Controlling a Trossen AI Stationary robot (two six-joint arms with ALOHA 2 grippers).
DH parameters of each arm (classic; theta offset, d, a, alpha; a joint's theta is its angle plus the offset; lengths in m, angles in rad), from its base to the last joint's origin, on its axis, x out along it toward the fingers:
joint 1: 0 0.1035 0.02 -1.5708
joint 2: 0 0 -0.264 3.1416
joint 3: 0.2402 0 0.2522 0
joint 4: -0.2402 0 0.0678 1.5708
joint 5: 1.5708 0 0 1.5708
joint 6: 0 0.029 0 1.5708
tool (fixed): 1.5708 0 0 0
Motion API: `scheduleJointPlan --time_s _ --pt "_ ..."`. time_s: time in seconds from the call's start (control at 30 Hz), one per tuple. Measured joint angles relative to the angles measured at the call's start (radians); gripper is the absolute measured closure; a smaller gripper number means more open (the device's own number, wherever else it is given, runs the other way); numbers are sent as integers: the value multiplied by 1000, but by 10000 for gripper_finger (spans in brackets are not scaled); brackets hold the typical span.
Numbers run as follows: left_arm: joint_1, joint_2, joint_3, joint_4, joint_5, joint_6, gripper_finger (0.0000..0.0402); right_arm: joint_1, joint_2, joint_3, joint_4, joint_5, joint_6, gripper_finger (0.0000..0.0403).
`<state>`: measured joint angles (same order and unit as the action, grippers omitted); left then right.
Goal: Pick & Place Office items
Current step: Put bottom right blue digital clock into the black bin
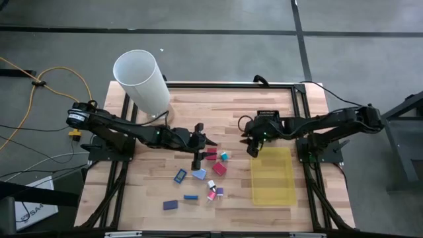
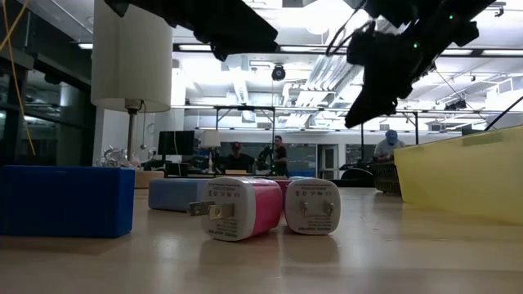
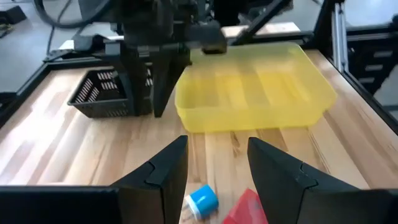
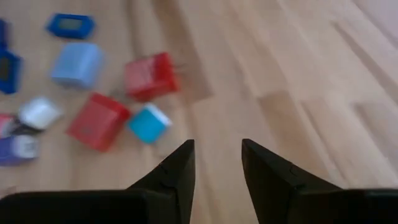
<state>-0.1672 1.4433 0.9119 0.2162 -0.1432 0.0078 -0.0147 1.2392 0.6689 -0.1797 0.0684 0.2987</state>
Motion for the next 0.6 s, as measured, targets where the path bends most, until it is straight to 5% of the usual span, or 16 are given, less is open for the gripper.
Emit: scheduleJointPlan --time_s 0.27,0.6 --pt "-56 0 0 -104 1 24 240 123 0 0 106 0 -5 285" --pt "-147 0 0 -305 2 -140 240 235 0 0 224 6 -7 285"
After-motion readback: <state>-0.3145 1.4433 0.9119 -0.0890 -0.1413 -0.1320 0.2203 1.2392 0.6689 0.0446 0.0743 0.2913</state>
